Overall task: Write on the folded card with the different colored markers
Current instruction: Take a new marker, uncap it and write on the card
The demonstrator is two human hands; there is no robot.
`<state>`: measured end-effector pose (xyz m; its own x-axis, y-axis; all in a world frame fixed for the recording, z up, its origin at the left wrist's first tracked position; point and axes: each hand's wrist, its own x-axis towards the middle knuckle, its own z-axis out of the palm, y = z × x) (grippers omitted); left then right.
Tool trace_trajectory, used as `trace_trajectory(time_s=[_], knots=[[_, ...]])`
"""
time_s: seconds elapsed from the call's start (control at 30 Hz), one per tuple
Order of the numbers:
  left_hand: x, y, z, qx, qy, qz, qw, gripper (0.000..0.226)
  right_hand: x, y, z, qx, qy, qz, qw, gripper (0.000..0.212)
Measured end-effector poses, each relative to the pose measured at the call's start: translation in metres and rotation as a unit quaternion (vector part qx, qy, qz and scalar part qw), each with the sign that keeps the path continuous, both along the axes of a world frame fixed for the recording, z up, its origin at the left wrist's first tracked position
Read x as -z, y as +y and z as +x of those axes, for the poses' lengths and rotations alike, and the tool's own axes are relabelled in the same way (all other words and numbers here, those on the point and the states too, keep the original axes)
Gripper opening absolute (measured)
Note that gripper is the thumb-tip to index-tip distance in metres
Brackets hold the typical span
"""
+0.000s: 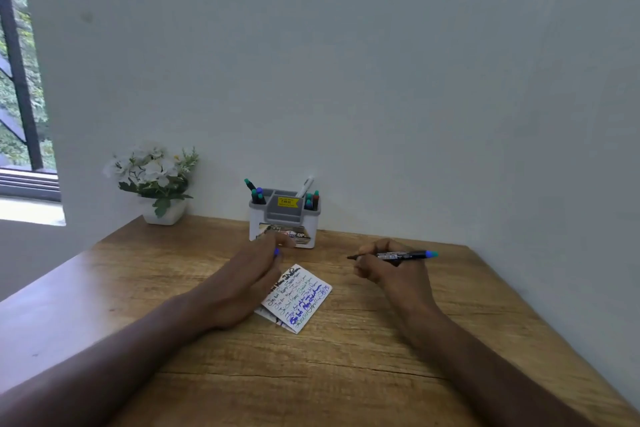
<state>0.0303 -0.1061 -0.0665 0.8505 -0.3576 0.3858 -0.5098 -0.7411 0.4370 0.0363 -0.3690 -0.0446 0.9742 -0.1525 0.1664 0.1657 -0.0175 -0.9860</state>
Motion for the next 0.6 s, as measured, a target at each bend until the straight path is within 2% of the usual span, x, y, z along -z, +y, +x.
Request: trace_trajectory(time_s=[0.13, 0.23, 0.3, 0.43, 0.6], knots=[[-0.001, 0.001, 0.006, -0.023, -0.093, 0.016, 0.995, 0.032, -0.005, 0.001, -0.004, -0.054, -0.007, 0.062, 0.997, 0.018], [-0.003, 0.002, 0.007, -0.005, -0.147, 0.055, 0.988, 0.056, -0.007, 0.003, -0.010, -0.086, -0.040, 0.052, 0.994, 0.023], [-0.005, 0.001, 0.005, 0.009, -0.157, 0.032, 0.987, 0.062, -0.008, 0.002, -0.013, -0.097, -0.081, 0.043, 0.991, 0.017], [-0.008, 0.000, 0.002, 0.012, -0.162, -0.004, 0.987, 0.044, -0.006, 0.001, -0.016, -0.114, -0.121, 0.041, 0.985, 0.011], [-0.014, 0.000, 0.000, 0.005, -0.183, -0.022, 0.983, 0.035, -0.004, 0.005, -0.013, -0.135, -0.101, 0.080, 0.983, 0.028]])
